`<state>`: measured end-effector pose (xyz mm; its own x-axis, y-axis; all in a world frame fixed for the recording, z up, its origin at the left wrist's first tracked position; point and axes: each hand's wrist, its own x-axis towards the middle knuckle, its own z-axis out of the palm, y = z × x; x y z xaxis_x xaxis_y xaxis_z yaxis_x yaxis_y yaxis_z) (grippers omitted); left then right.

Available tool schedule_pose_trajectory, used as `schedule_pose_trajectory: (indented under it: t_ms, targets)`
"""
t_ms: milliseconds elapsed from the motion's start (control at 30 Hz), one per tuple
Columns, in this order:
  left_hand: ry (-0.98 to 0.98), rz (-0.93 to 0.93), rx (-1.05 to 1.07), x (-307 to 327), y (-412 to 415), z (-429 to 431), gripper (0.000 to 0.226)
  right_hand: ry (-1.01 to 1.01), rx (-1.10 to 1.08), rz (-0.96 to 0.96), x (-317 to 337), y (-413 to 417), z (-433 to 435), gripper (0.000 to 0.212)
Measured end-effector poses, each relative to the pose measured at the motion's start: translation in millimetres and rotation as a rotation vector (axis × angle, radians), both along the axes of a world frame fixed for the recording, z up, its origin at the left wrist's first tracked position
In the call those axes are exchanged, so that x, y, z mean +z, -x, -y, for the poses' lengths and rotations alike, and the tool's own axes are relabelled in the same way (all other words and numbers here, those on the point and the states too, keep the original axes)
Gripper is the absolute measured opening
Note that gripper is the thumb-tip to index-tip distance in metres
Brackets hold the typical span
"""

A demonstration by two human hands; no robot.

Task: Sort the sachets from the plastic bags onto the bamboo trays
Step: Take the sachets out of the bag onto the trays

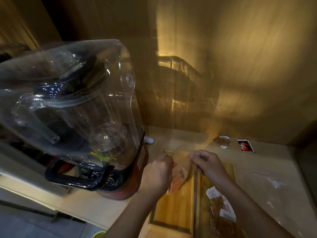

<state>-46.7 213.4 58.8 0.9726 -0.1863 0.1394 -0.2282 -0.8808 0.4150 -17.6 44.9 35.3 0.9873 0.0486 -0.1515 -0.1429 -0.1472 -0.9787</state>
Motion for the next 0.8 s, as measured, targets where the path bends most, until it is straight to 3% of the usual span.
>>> schedule_pose_trajectory:
  t_ms: [167,267,367,533,667,800]
  targets:
    - [0.065,0.095,-0.125,28,-3,-10,0.017,-0.055,0.0,-0.002,-18,6,7,0.018]
    - [0.155,0.09,-0.195,57,-1,-19,0.015,-0.01,0.068,-0.038,-31,11,6,0.027]
    - [0.248,0.075,-0.21,83,-2,-27,0.019,-0.102,0.156,-0.112,-38,12,5,0.04]
    - [0.547,-0.025,-0.167,107,-5,-29,0.014,-0.188,0.237,-0.168,-40,11,7,0.035]
    - [0.74,-0.051,-0.145,112,-6,-26,0.017,-0.315,0.251,-0.18,-45,9,10,0.049]
    - [0.804,-0.055,-0.031,105,-10,-23,0.02,-0.355,0.214,-0.184,-47,13,10,0.02]
